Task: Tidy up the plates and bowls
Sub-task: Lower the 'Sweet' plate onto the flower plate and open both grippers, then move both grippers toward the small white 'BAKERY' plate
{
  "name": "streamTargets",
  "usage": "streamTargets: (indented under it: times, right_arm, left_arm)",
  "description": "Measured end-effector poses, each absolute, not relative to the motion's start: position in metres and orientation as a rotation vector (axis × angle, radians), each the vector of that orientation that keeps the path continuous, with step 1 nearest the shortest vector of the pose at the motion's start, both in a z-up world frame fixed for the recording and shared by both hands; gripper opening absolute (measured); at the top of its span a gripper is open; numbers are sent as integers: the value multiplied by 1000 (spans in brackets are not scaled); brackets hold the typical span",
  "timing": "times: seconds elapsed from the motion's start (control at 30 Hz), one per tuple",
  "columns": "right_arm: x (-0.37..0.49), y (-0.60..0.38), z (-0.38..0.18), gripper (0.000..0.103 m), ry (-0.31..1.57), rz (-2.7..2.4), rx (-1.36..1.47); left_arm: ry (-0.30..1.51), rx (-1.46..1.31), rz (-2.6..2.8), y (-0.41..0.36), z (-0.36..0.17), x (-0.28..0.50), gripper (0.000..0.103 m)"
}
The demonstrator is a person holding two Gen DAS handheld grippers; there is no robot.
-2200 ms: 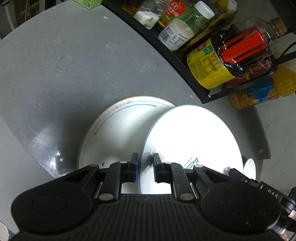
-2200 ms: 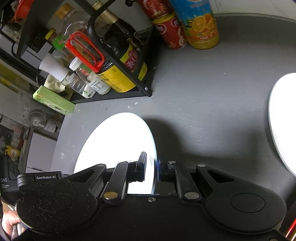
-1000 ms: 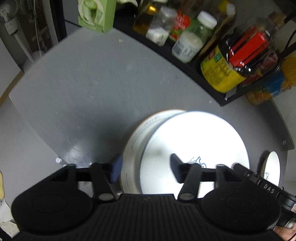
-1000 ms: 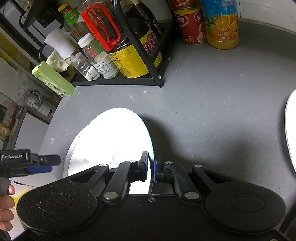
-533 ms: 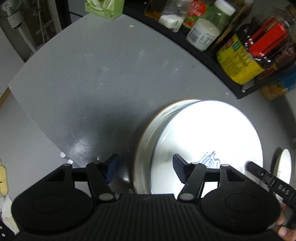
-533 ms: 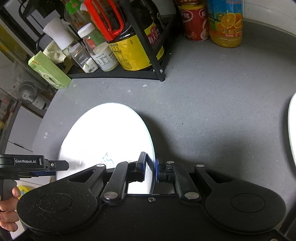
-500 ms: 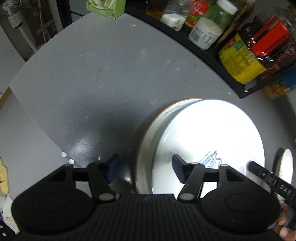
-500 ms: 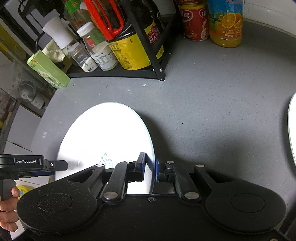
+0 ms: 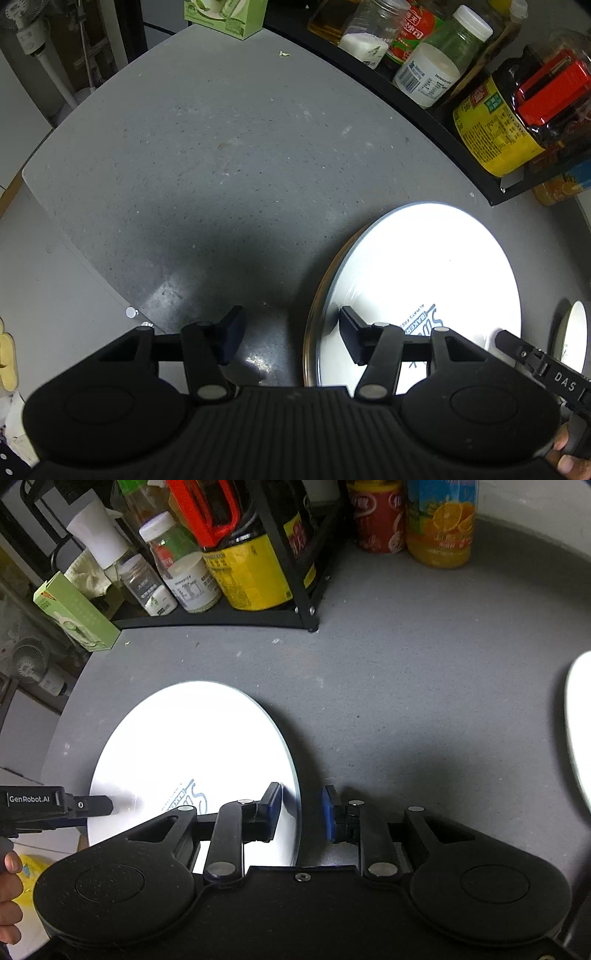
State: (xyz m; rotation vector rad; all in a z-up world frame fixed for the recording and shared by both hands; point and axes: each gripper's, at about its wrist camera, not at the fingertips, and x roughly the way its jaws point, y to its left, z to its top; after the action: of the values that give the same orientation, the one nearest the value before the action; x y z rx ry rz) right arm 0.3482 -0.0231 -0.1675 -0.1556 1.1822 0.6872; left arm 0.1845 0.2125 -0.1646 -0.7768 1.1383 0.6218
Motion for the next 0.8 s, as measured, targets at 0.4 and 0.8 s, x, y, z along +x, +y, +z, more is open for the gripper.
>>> streamTargets:
  times: [0.4, 0.8]
  right_arm:
    - [323, -29, -135, 72, 1072, 593, -97]
    - [301, -58, -114, 91, 994, 513, -36]
  left_arm:
    - [1149, -612, 521, 195, -131, 206, 80]
    - [1124, -534, 364, 163, -104, 215, 93]
